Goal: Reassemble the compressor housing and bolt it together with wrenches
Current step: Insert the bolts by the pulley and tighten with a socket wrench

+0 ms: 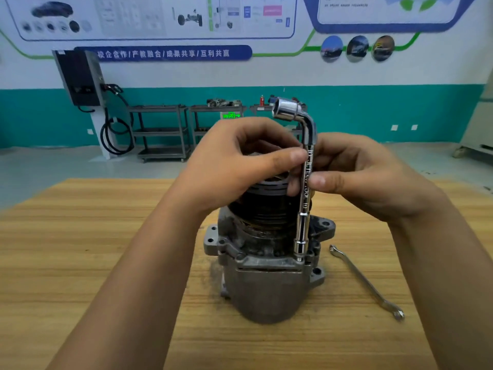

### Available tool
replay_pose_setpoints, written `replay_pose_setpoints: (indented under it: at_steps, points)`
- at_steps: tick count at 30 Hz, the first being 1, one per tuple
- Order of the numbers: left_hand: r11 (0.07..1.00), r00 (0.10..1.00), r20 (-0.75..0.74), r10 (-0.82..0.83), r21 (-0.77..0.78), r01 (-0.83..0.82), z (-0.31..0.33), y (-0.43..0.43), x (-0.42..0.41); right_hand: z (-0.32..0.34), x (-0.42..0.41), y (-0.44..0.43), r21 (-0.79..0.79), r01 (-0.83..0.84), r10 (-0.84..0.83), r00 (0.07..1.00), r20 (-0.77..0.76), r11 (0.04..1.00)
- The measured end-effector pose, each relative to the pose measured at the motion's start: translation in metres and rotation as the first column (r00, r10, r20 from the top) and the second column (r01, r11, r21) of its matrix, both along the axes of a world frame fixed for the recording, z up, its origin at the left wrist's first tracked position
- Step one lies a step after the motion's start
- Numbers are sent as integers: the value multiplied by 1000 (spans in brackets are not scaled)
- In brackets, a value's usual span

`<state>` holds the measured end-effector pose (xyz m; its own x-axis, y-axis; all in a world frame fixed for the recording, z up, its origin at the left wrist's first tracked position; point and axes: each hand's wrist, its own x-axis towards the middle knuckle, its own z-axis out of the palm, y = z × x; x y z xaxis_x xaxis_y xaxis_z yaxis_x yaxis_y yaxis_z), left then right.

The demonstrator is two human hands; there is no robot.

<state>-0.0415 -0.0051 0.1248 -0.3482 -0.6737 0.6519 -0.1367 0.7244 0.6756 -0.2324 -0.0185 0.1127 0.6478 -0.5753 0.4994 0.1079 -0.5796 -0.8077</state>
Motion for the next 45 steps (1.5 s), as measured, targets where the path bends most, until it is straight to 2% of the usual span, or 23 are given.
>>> replay_pose_setpoints:
  at_steps: [3, 7, 12, 19, 23, 28, 32, 38, 42, 45]
  points:
    - [999, 995, -91, -36, -2, 36, -2, -2, -6, 0, -3, -2, 23, -31, 30, 999, 29, 999]
    - [999, 996, -81, -39, 8, 40, -4, -3, -9, -2, -1, -4, 26, -18, 17, 999, 35, 999]
    - [999, 989, -142, -41, 15, 44, -4, 1, -10, -4, 3, -6, 31, 14, -15, 1000, 18, 999]
    - [989, 993, -83, 85, -117, -94, -3, 6, -17, -5, 3, -6, 31, -2, 0, 999, 55, 1000]
    - [996, 994, -83, 71, -49, -75, -4, 6, -17, -5, 4, -6, 15, 16, -17, 999, 41, 1000]
    - [999, 999, -14, 32, -17, -32, -3, 8, -12, -6, 1, -7, -30, 62, -63, 998, -11, 998]
    - [999, 999, -24, 46, 23, -45, -3, 8, -11, -7, -2, -9, -26, 26, -27, 999, -18, 999]
    - [999, 1000, 9, 25, 26, -25, -5, 4, -8, -8, -2, -10, -8, -42, 42, 999, -6, 999]
    - [1000, 996, 89, -9, 26, 7, -5, 4, -5, -8, -1, -10, -21, 4, -5, 999, -37, 1000]
    - [999, 997, 78, 15, 33, -18, -6, 5, -7, -7, -1, -10, -17, 27, -28, 999, -45, 999]
